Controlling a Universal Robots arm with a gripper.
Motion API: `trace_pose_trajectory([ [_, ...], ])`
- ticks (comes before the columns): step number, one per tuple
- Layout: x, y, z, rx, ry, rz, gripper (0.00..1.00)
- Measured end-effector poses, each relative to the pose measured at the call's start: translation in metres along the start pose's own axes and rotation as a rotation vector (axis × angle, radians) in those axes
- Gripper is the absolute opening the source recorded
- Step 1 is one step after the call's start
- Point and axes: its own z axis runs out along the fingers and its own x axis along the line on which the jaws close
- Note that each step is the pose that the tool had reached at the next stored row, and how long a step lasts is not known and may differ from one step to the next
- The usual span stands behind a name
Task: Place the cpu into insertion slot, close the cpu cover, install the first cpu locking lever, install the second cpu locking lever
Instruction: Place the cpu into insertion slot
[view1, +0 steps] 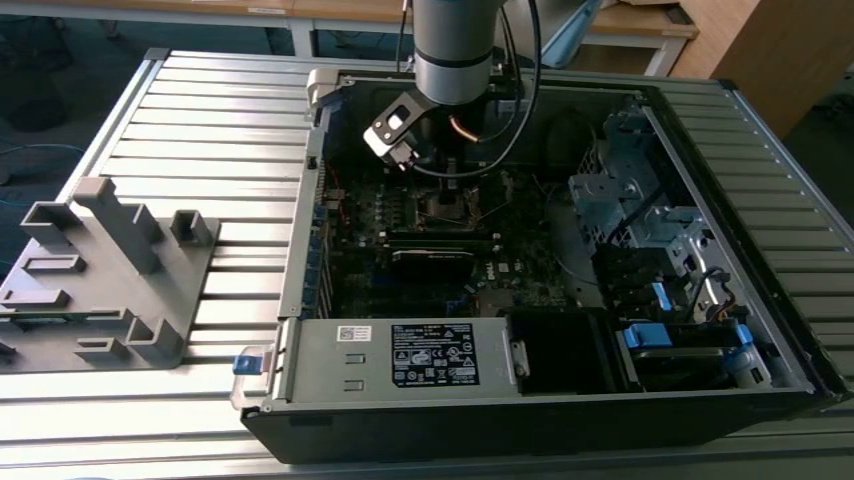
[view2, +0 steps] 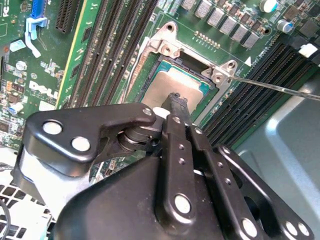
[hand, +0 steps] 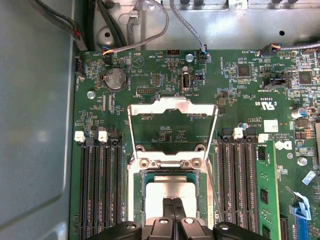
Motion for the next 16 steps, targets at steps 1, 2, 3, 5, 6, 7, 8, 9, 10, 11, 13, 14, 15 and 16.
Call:
trace_pose_trajectory([
  [1,0.0000,0.0002,0.0000,0.0081,-0.0002,0.000,0.11],
  [2,0.0000,0.0002,0.0000,0.0164,-0.0006,0.000,0.11],
  [3,-0.0001,0.0002,-0.0001,0.0166,-0.0008,0.000,0.11],
  [5,0.0000,0.0002,0.0001,0.0170,-0.0005,0.000,0.11],
  [6,0.0000,0.0002,0.0005,0.0169,-0.0002,0.000,0.11],
  [7,0.0000,0.0002,0.0014,0.0168,-0.0001,0.001,0.11],
  [8,0.0000,0.0001,0.0022,0.0169,-0.0006,0.005,0.11],
  [9,0.0000,0.0001,0.0028,0.0169,-0.0010,0.009,0.11],
  [10,-0.0001,0.0001,0.0030,0.0169,-0.0014,0.011,0.11],
  [11,-0.0001,0.0001,0.0030,0.0169,-0.0014,0.011,0.11],
  [13,-0.0001,0.0001,0.0030,0.0169,-0.0014,0.012,0.11],
  [14,-0.0001,0.0001,0.0030,0.0168,-0.0014,0.012,0.11],
  [15,-0.0001,0.0001,0.0030,0.0169,-0.0014,0.012,0.11],
  [16,-0.0001,0.0001,0.0030,0.0169,-0.0015,0.012,0.11],
])
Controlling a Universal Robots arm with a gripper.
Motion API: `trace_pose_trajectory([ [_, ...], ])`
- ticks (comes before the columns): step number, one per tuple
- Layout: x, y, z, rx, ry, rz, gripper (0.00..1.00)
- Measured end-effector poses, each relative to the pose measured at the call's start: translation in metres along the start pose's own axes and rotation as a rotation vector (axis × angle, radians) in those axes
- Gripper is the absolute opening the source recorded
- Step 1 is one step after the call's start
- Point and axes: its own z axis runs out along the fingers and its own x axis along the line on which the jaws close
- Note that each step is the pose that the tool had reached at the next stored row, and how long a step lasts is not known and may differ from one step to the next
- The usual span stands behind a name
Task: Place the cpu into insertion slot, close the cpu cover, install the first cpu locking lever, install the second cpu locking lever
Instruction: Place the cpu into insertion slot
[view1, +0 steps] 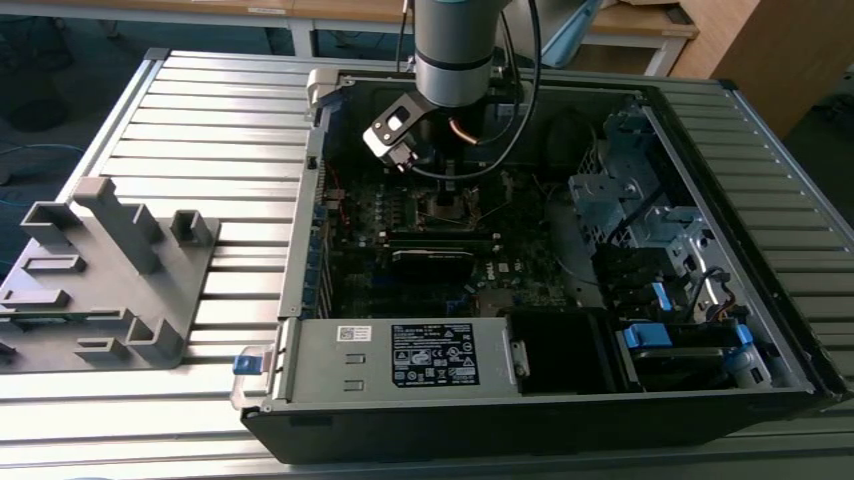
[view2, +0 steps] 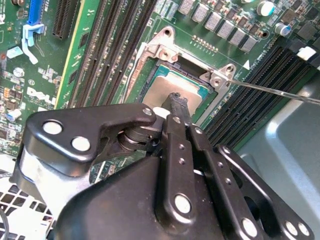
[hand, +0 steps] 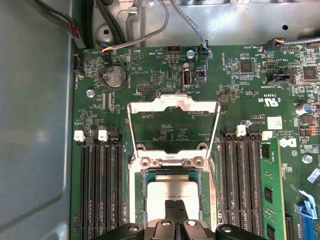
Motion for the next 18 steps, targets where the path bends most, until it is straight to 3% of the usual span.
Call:
trace_pose_trajectory([
  [12,0.0000,-0.0002,0.0024,0.0000,0.0001,0.000,0.11],
  [18,-0.0001,-0.0005,0.0071,0.0000,0.0000,0.000,0.11],
])
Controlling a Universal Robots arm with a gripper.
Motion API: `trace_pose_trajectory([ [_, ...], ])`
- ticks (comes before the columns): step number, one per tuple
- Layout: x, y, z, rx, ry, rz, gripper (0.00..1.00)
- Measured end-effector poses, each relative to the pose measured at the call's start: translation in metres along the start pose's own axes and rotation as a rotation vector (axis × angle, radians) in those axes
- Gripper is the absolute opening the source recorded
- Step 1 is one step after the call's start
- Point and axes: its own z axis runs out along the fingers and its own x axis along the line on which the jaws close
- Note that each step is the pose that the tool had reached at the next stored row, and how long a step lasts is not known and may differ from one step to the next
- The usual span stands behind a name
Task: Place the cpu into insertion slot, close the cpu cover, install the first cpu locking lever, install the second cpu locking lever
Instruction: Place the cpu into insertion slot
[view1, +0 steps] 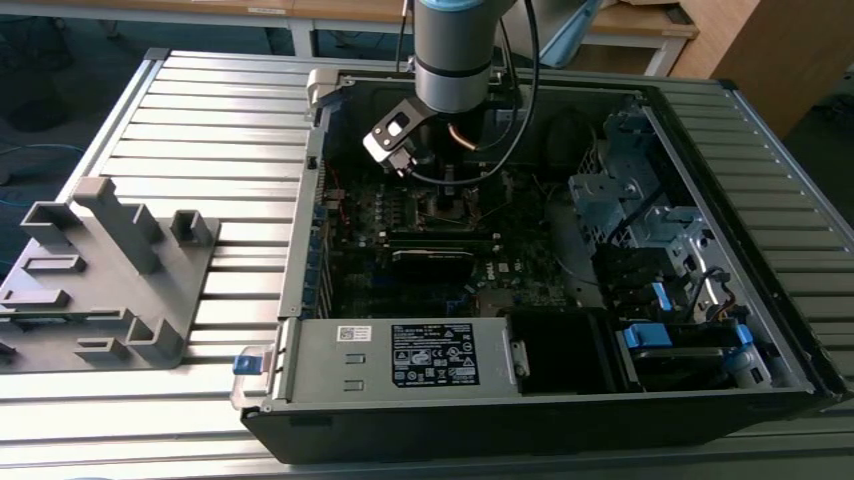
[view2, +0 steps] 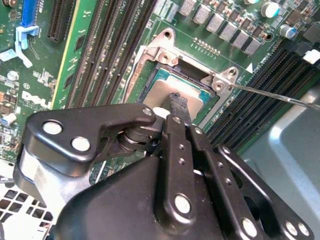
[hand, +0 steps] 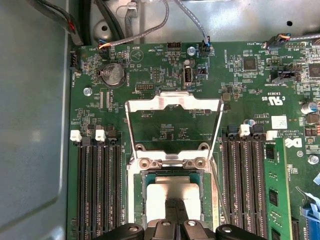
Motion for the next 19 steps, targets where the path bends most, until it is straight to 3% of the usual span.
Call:
trace_pose_trajectory([
  [19,-0.0004,-0.0005,0.0043,0.0006,-0.0010,0.000,0.11],
])
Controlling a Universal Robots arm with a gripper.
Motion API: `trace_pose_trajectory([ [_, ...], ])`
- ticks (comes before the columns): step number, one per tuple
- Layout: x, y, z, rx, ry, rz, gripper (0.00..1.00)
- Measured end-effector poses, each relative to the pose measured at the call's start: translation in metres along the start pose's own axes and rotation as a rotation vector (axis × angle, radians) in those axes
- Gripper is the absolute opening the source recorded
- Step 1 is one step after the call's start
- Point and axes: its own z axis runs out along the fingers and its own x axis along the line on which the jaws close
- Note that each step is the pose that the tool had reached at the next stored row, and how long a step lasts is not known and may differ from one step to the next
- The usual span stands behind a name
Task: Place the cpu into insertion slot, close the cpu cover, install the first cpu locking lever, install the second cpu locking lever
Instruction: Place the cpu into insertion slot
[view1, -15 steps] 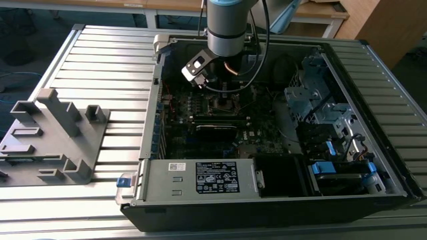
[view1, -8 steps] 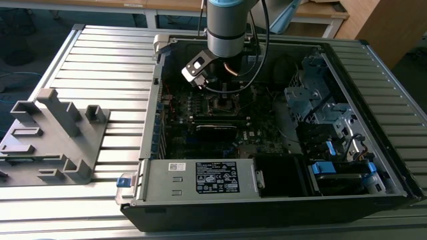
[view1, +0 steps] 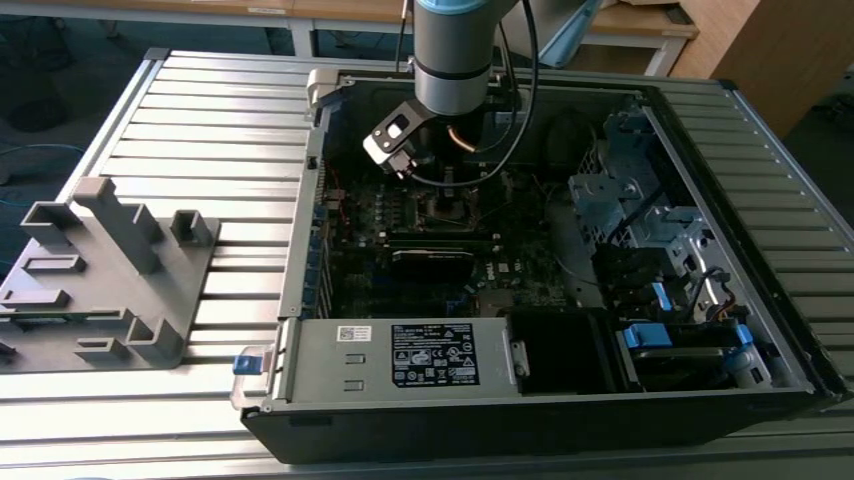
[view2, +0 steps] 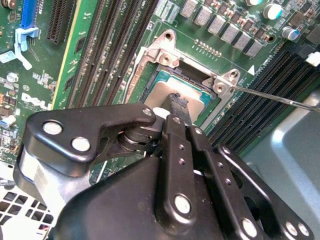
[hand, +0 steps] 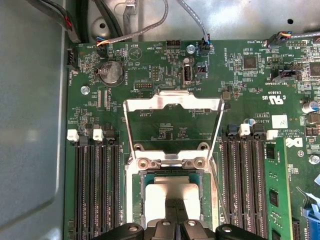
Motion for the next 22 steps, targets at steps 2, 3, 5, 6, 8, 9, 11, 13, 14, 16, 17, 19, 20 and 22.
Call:
trace_pose_trajectory([
  [2,0.0006,0.0004,-0.0017,-0.0013,0.0024,0.000,0.11],
  [3,0.0009,0.0006,-0.0028,-0.0022,0.0040,0.000,0.11],
  [5,0.0005,0.0007,-0.0072,-0.0006,0.0012,0.000,0.11],
  [6,0.0006,0.0009,-0.0091,-0.0008,0.0015,0.000,0.11],
  [8,0.0006,0.0011,-0.0134,-0.0007,0.0012,0.000,0.11],
  [9,0.0006,0.0013,-0.0155,-0.0006,0.0011,0.000,0.11],
  [11,0.0007,0.0015,-0.0181,-0.0006,0.0011,0.000,0.11],
  [13,0.0007,0.0015,-0.0182,-0.0007,0.0013,0.000,0.11],
  [14,0.0007,0.0015,-0.0182,-0.0008,0.0014,0.000,0.11],
  [16,0.0007,0.0021,-0.0182,-0.0006,0.0012,0.000,0.11],
  [17,0.0007,0.0023,-0.0183,-0.0006,0.0011,0.000,0.11],
  [19,0.0007,0.0024,-0.0182,-0.0006,0.0011,0.000,0.11],
  [20,0.0007,0.0025,-0.0182,-0.0007,0.0012,0.000,0.11],
  [22,0.0007,0.0026,-0.0191,-0.0004,0.0009,0.000,0.11],
])
